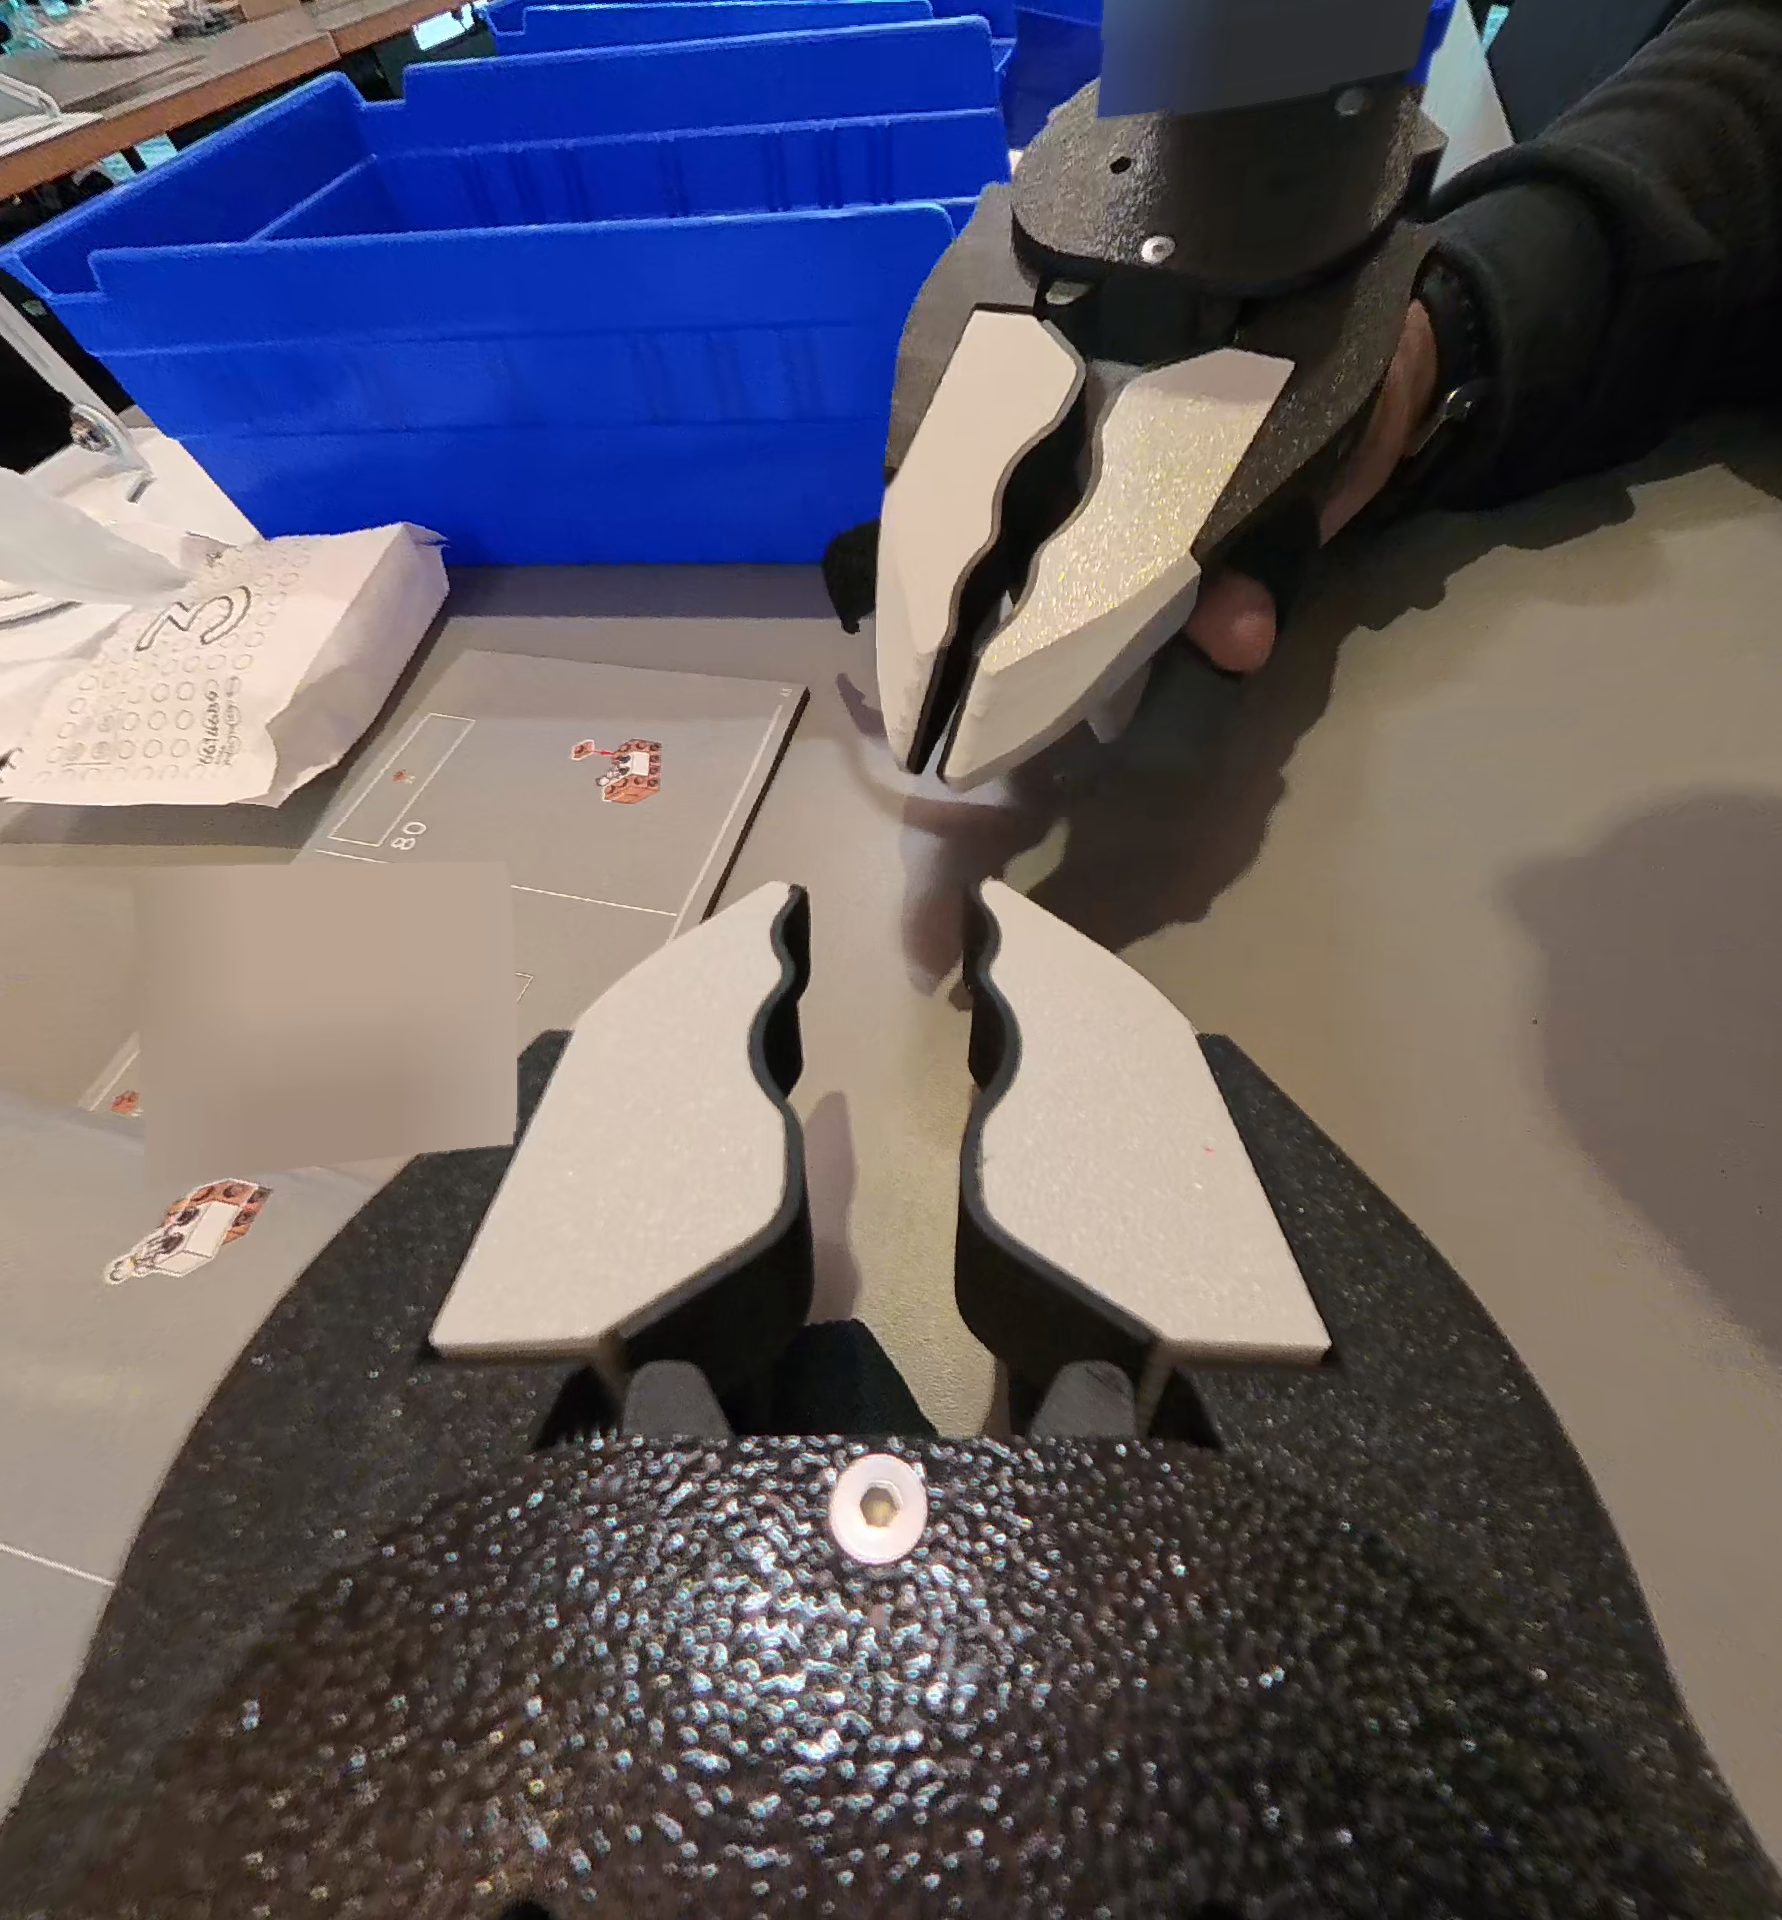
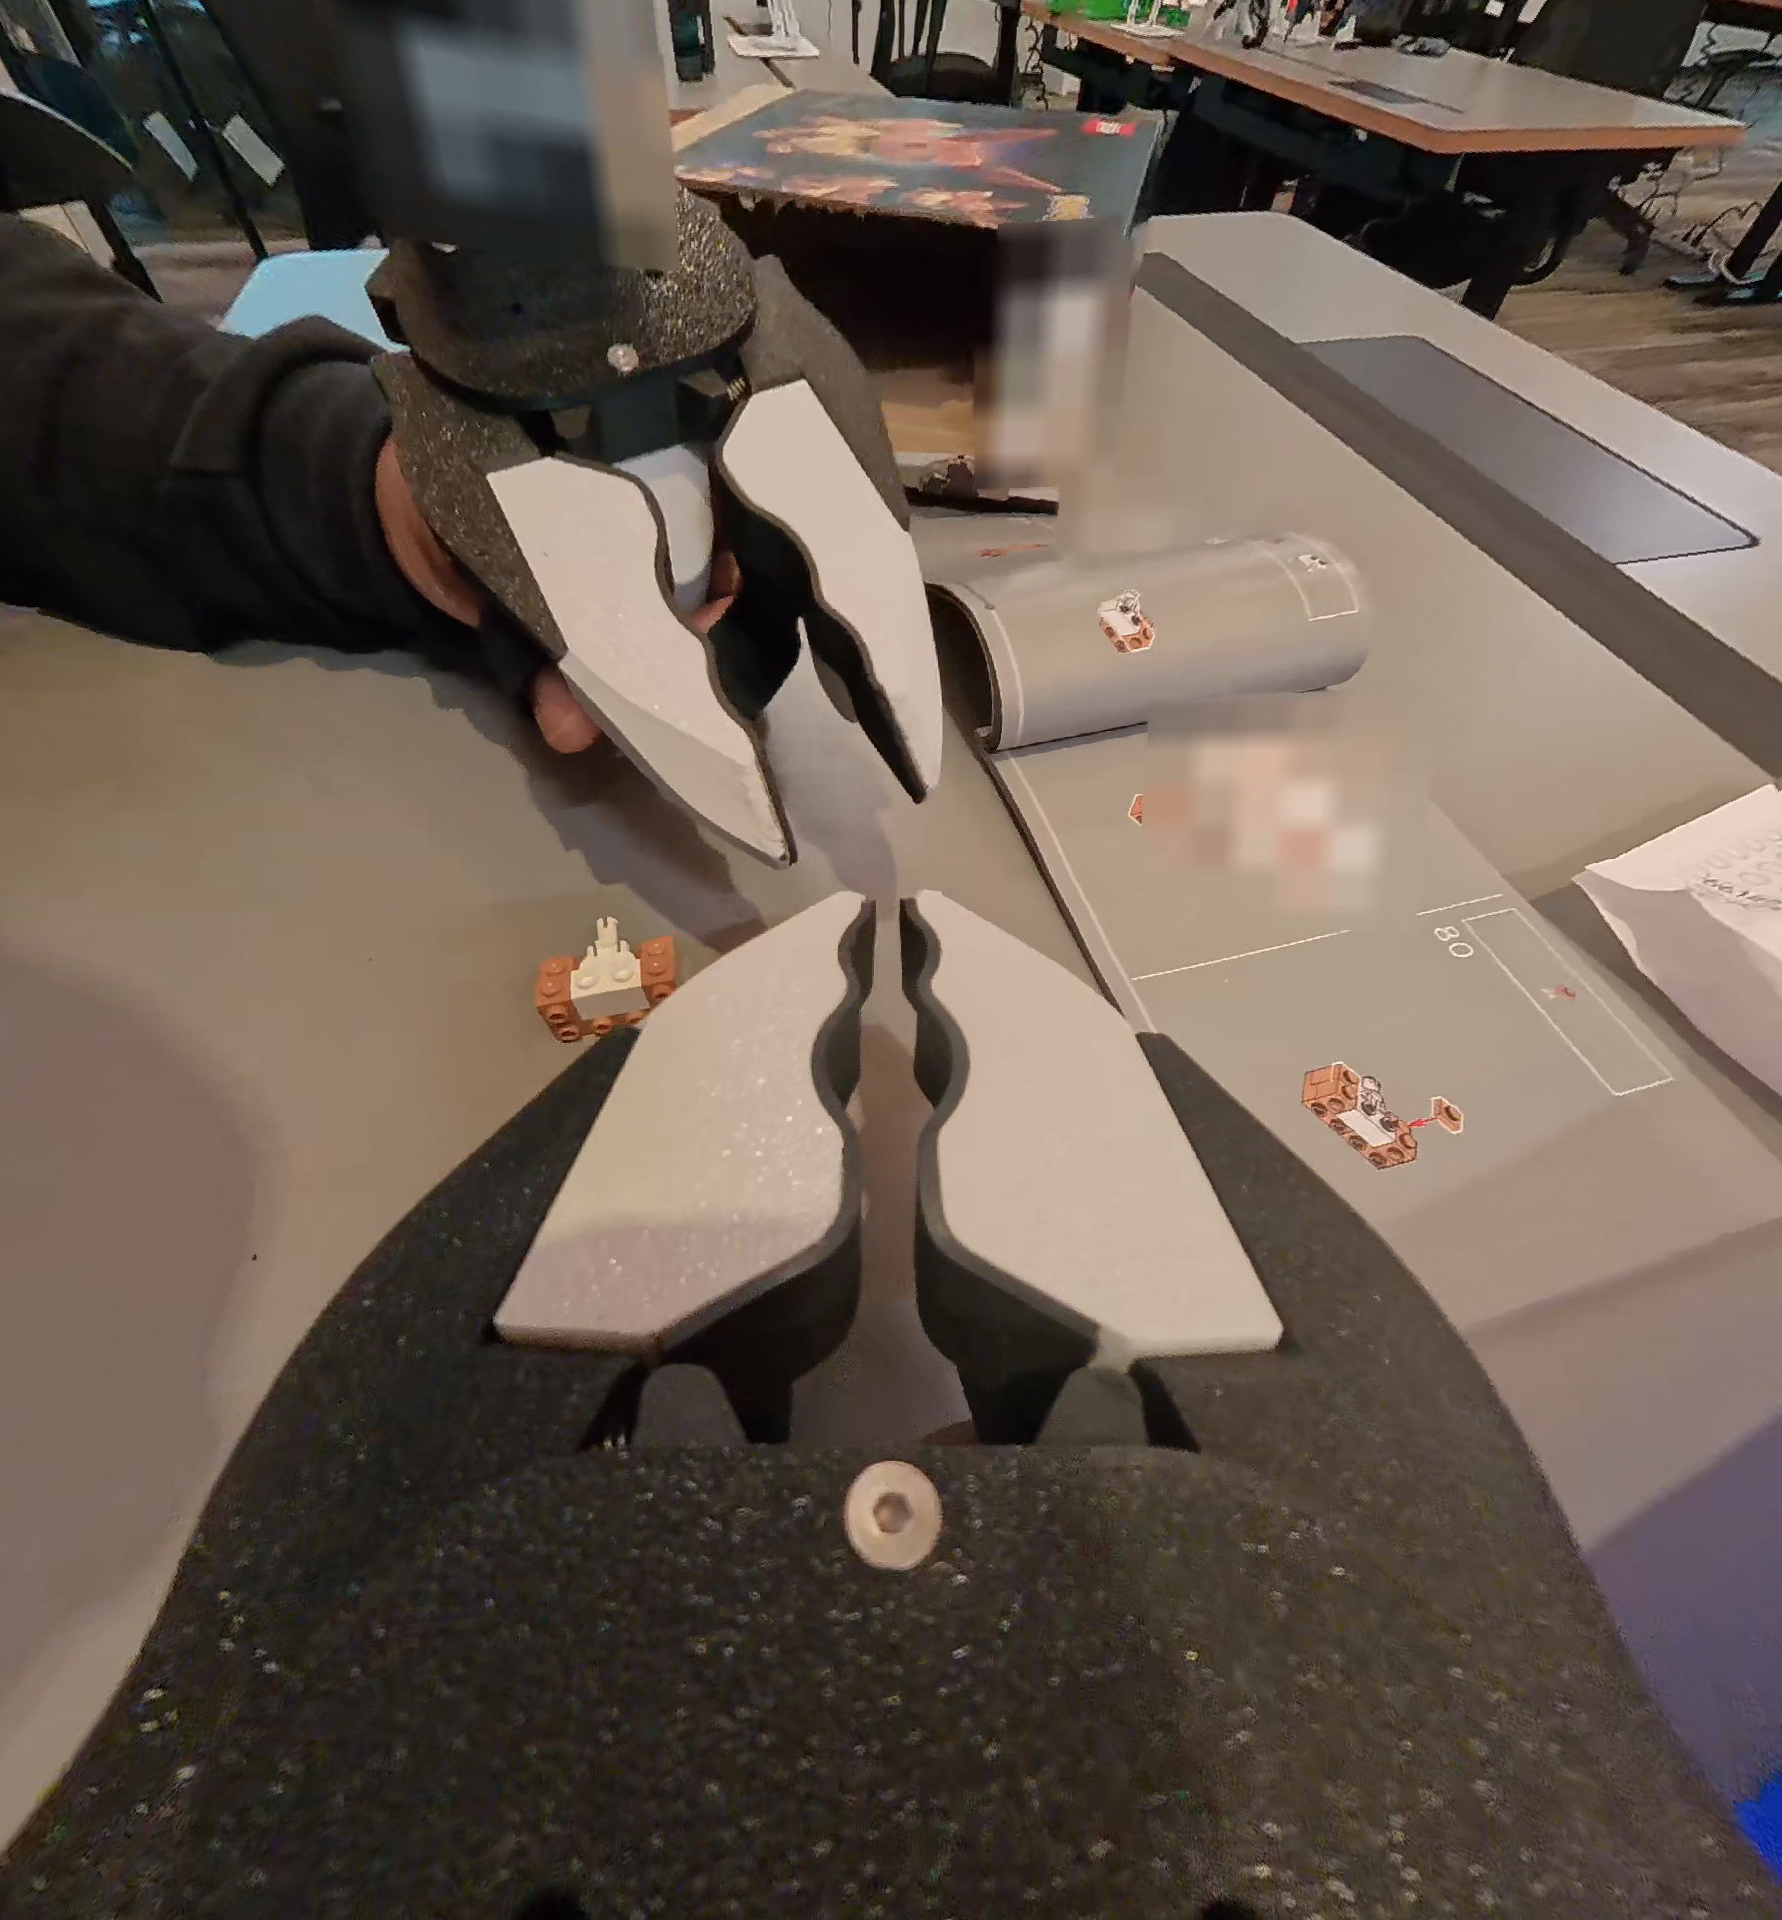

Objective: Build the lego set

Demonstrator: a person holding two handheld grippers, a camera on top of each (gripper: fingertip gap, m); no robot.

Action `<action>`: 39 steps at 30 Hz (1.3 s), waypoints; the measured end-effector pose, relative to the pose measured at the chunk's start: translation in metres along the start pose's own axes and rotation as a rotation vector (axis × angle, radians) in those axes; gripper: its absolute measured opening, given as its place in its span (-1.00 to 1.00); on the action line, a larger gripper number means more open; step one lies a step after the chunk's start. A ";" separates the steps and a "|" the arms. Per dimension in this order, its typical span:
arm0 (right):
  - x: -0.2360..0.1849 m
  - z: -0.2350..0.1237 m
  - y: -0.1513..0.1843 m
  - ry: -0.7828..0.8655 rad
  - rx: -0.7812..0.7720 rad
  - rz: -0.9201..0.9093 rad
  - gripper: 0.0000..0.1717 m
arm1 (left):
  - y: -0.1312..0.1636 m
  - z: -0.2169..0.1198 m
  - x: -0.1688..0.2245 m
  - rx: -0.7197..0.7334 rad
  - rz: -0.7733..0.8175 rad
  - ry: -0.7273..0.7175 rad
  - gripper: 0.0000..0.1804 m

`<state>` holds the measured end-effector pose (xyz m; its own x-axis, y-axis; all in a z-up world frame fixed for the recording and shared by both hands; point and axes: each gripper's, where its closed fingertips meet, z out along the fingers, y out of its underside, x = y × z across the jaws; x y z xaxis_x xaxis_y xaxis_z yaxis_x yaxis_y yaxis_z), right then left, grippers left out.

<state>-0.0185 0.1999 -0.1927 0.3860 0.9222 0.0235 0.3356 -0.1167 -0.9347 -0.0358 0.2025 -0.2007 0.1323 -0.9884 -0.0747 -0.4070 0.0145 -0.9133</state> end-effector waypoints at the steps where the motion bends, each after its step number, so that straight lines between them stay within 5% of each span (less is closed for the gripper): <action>1: 0.000 0.000 -0.001 -0.005 0.006 0.004 -0.95 | 0.000 0.000 0.000 -0.001 -0.003 -0.001 -0.69; 6: -0.018 -0.006 -0.014 -0.091 0.080 0.052 -0.90 | 0.001 0.001 -0.001 -0.010 -0.018 0.007 -0.69; 9: -0.030 -0.036 -0.060 -0.188 0.242 0.083 -0.90 | 0.001 0.001 -0.001 -0.012 -0.023 0.011 -0.69; 15: 0.063 -0.134 -0.109 0.002 0.292 0.093 -0.93 | 0.001 0.001 -0.001 -0.007 -0.024 0.016 -0.70; 23: 0.184 -0.211 0.000 0.253 -0.250 0.063 -0.95 | 0.003 0.003 -0.001 -0.027 -0.065 0.048 -0.70; 39: 0.171 -0.213 0.047 0.089 -0.611 -0.097 -0.94 | 0.002 0.002 0.002 -0.051 -0.079 0.092 -0.70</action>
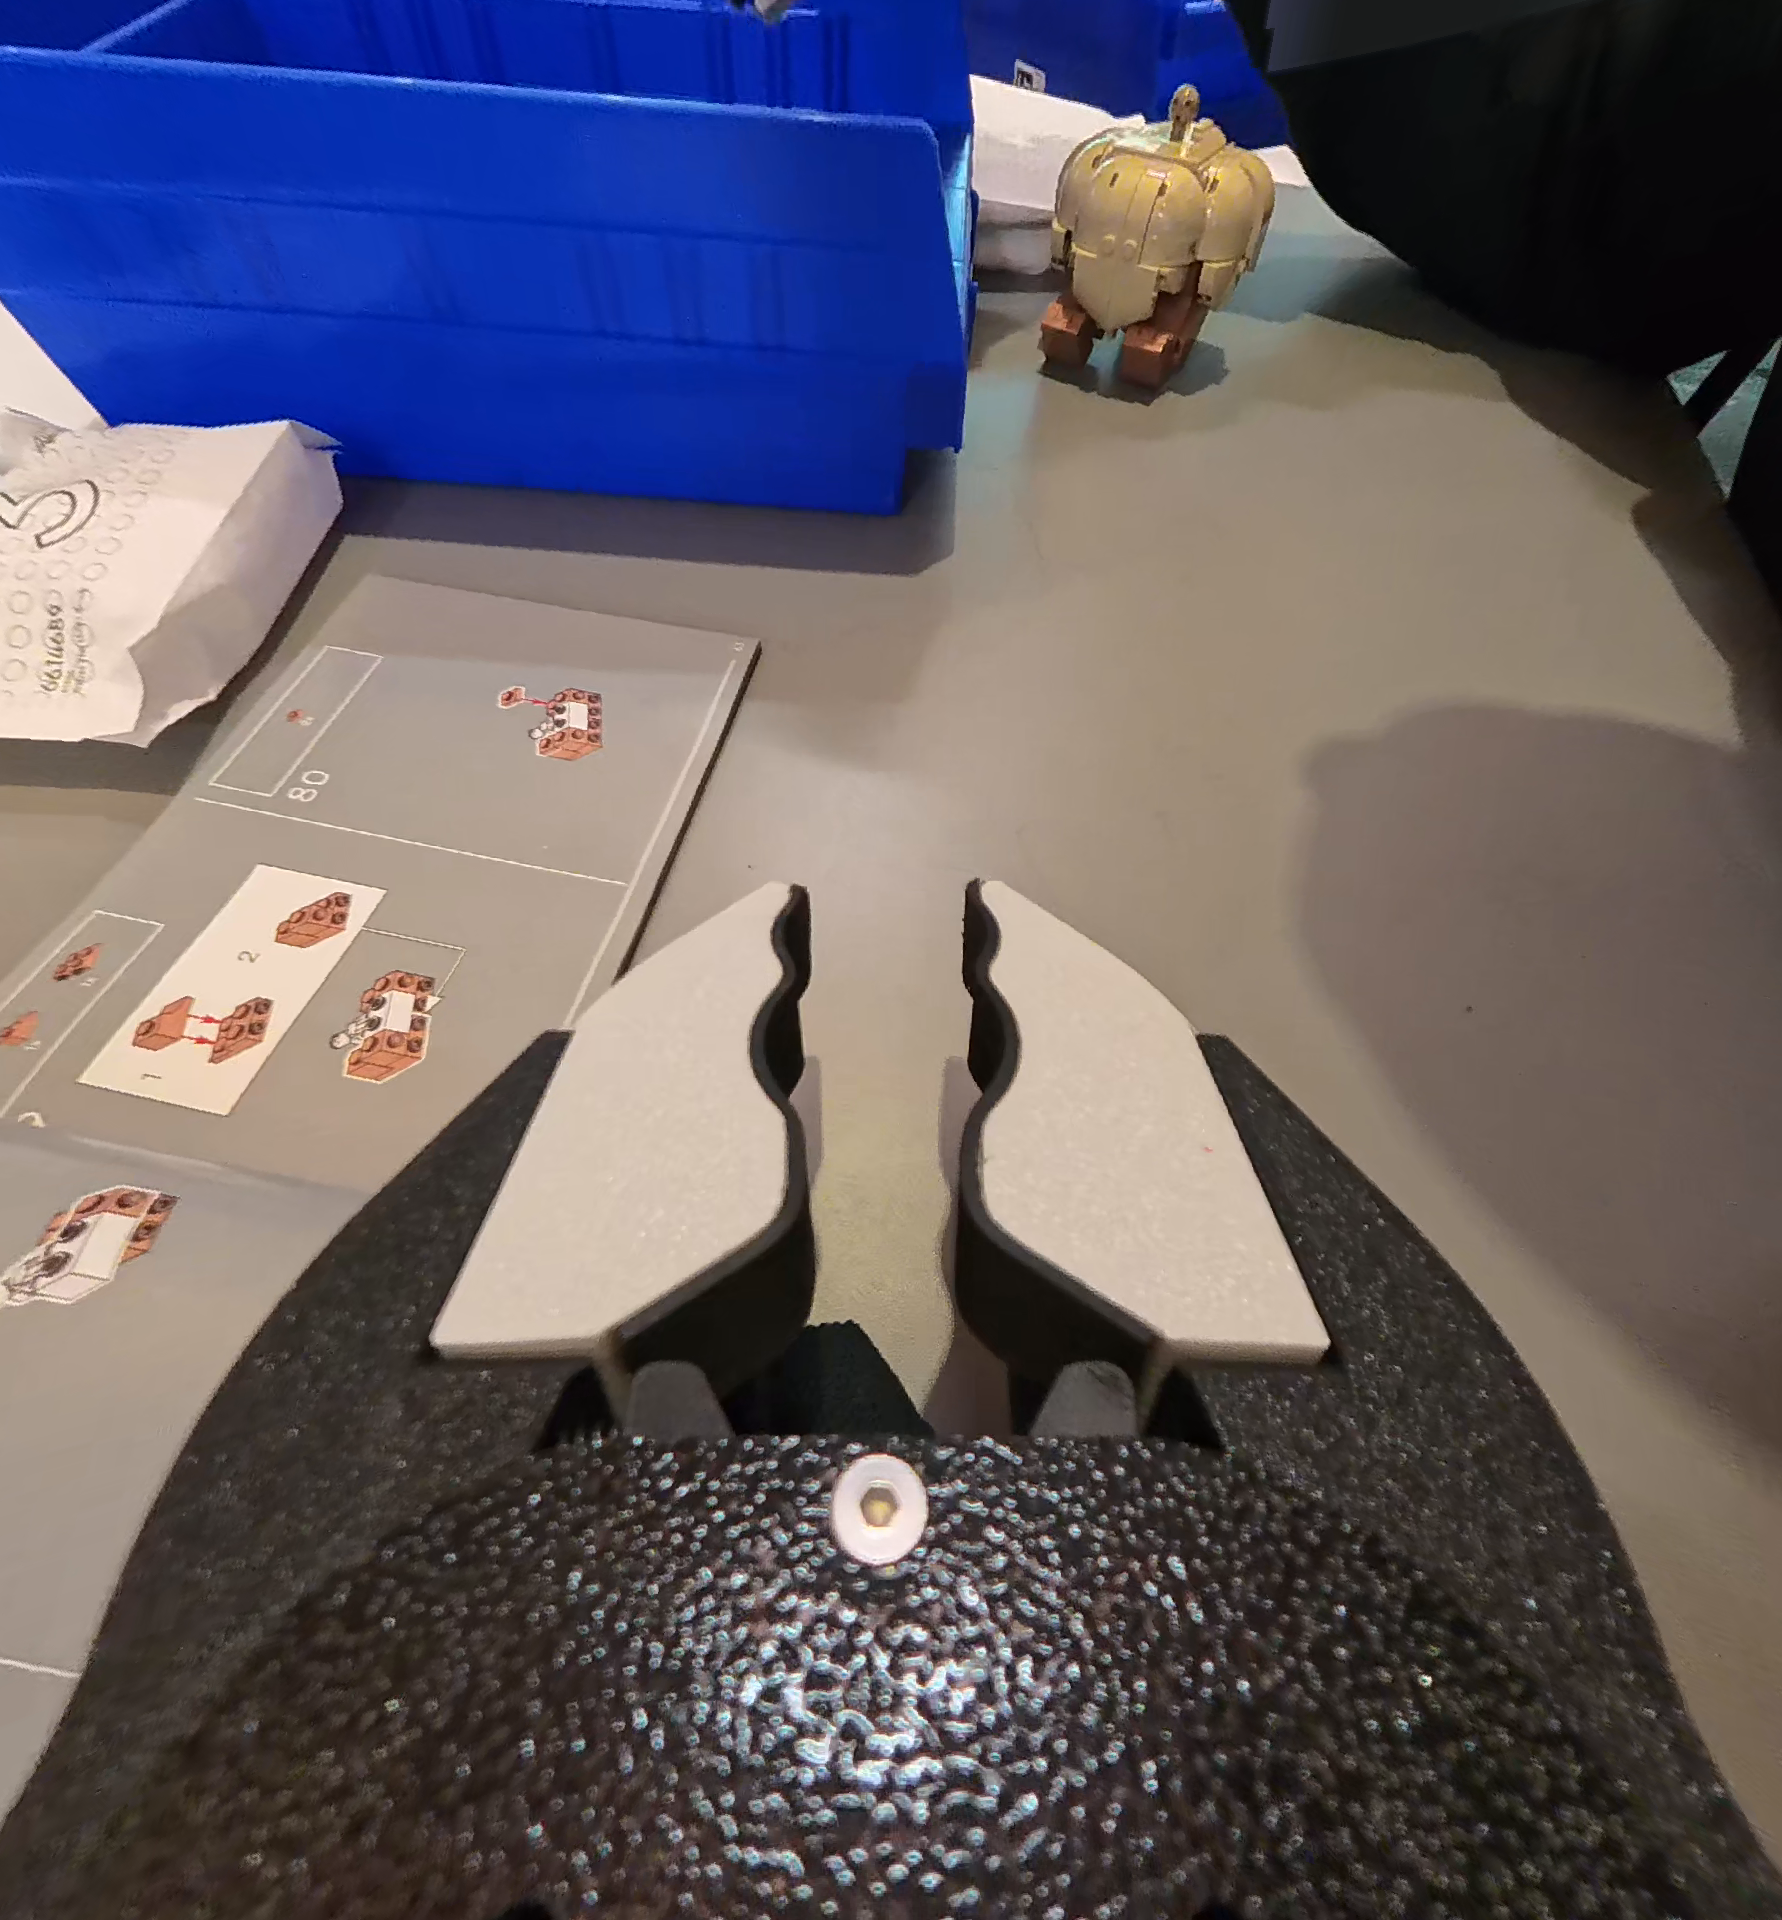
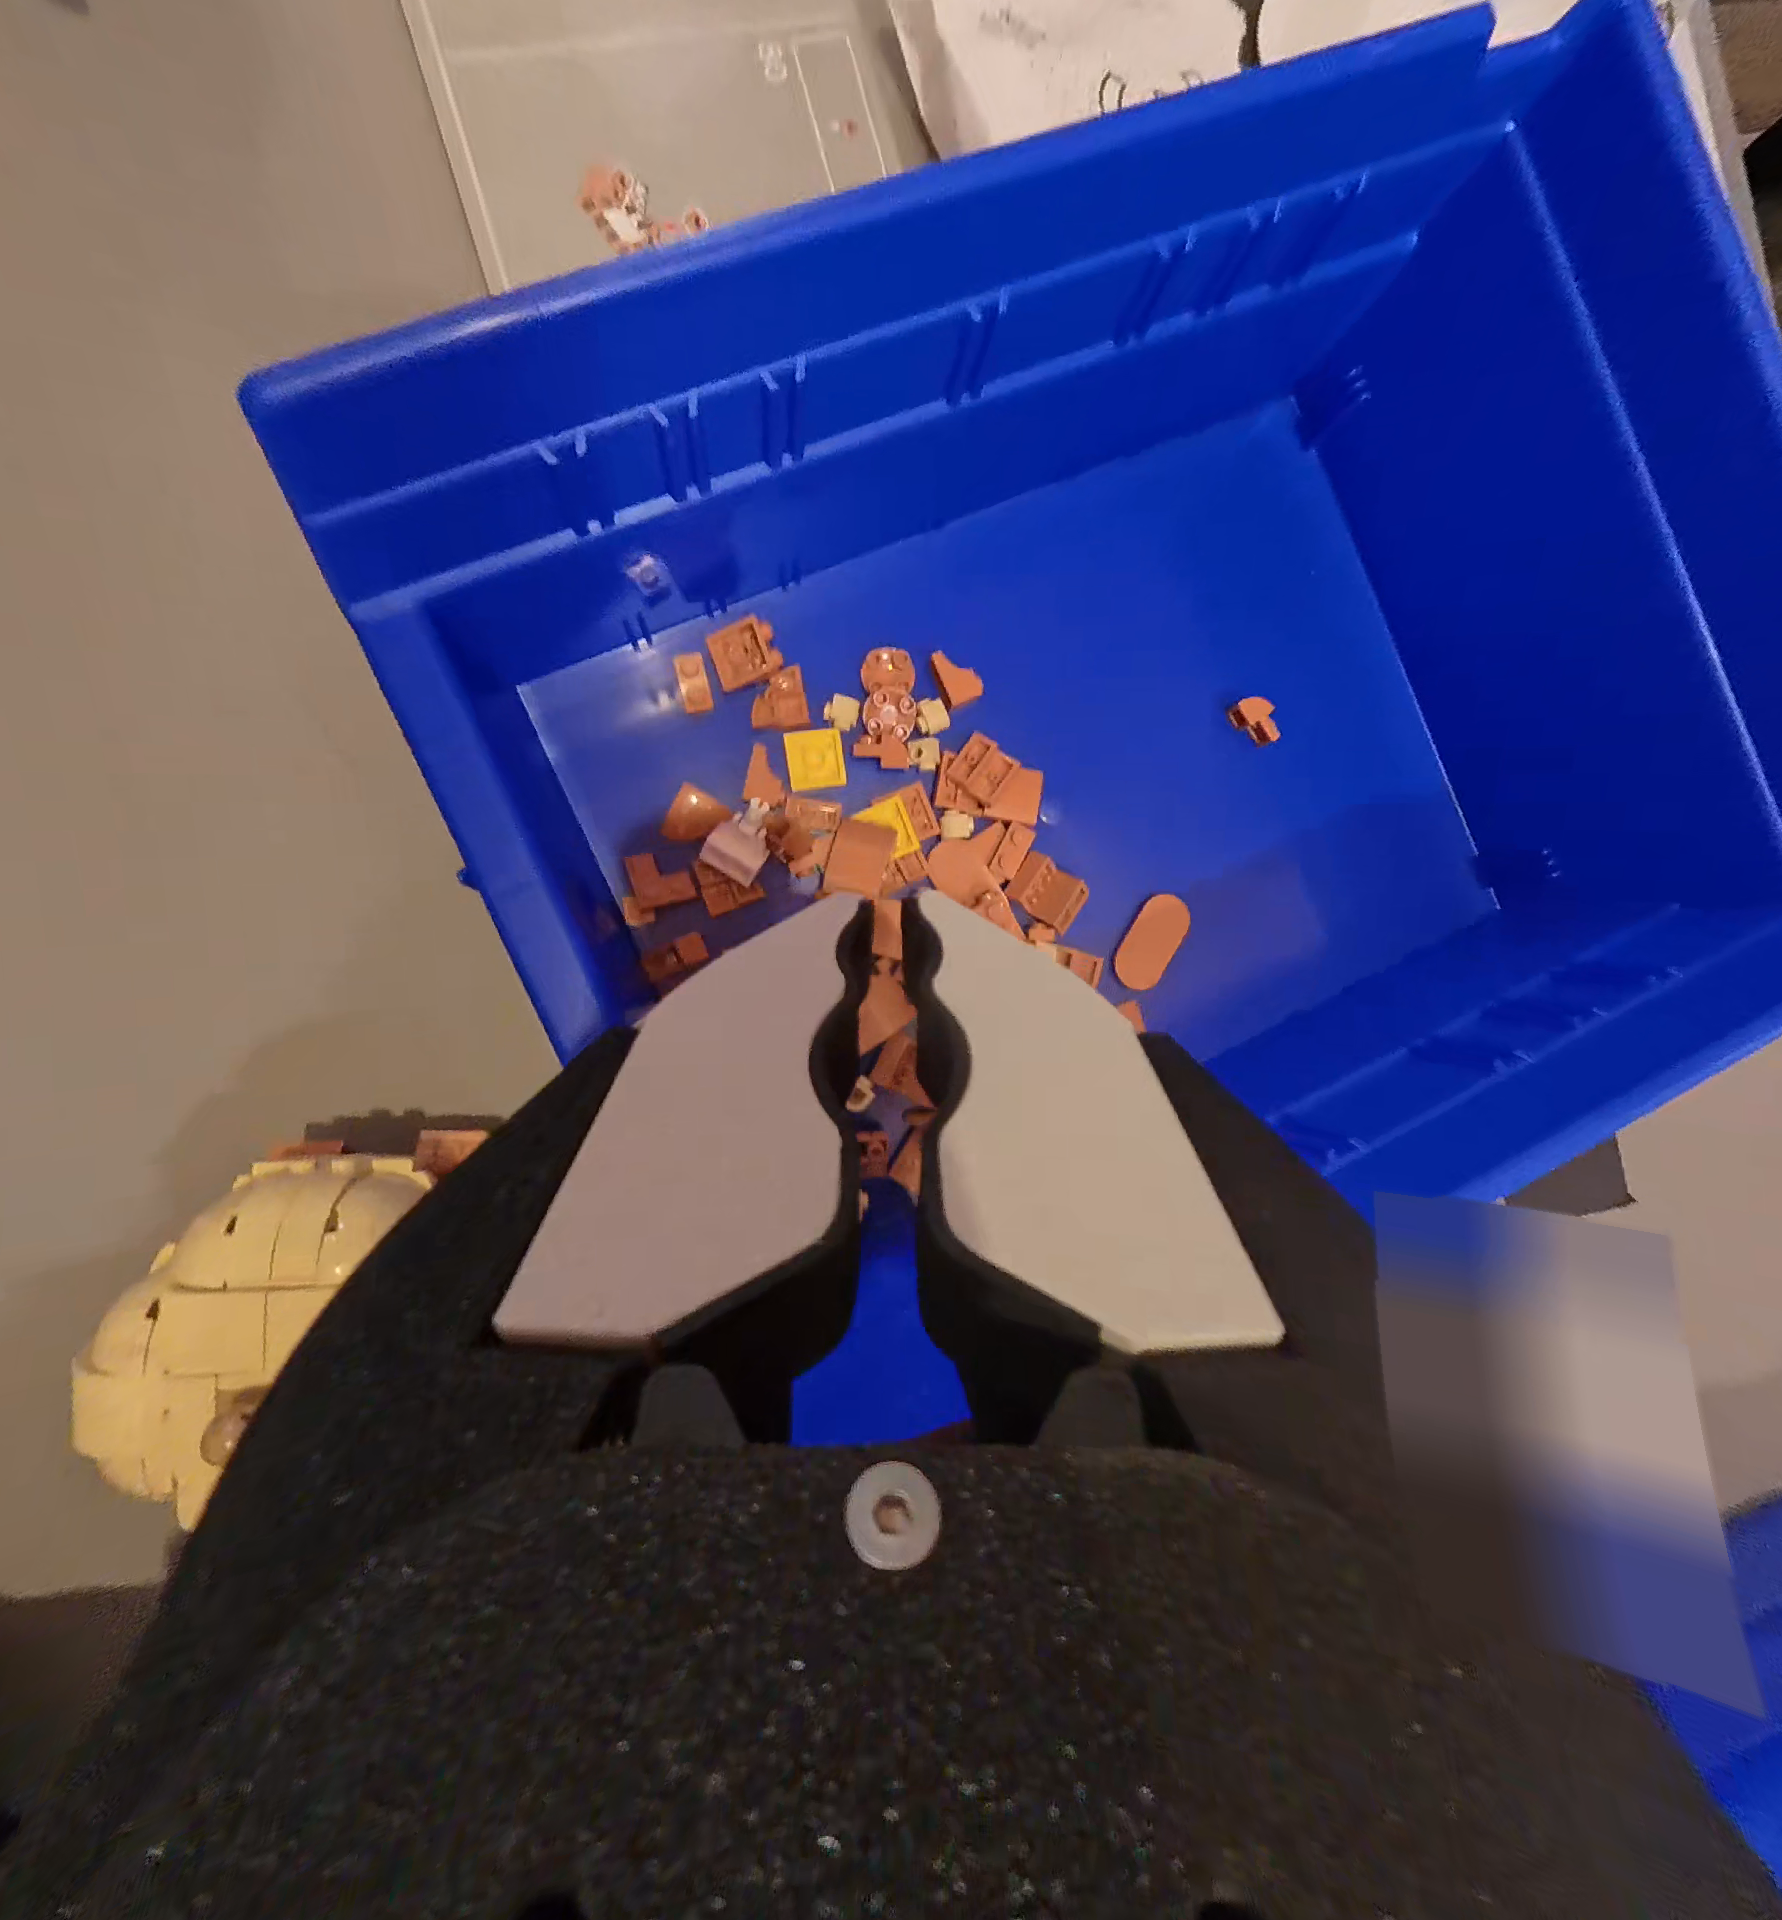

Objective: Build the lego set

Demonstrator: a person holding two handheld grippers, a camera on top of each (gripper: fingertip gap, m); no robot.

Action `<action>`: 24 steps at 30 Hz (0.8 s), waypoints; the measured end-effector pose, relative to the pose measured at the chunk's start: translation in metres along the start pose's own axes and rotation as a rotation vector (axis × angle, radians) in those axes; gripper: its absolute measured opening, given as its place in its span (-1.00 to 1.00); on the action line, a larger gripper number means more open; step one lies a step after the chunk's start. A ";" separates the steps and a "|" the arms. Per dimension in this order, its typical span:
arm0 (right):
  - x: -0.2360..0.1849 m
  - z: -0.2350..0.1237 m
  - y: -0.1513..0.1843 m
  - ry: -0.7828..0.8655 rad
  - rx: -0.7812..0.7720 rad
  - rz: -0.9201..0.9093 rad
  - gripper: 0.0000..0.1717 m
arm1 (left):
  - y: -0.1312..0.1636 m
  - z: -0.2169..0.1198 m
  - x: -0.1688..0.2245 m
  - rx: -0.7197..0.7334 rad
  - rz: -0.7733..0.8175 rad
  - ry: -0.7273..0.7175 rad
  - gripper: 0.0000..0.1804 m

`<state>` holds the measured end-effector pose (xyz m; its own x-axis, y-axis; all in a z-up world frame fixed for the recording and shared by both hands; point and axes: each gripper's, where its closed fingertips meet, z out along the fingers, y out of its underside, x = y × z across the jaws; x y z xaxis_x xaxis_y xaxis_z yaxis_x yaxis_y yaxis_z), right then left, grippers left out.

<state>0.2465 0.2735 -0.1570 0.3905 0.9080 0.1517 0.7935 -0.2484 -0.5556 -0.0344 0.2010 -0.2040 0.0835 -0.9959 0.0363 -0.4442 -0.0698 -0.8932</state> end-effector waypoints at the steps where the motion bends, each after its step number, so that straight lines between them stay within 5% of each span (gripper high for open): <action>1: 0.001 -0.001 0.002 0.003 -0.018 -0.006 -0.94 | 0.000 0.000 0.000 -0.003 0.004 0.000 -0.70; 19: 0.014 0.016 0.024 0.021 -0.093 0.042 -0.94 | 0.006 0.003 -0.003 -0.023 -0.030 0.011 -0.70; 24: 0.029 -0.013 0.012 0.134 -0.068 0.051 -0.93 | 0.003 -0.003 -0.010 0.023 -0.085 0.008 -0.69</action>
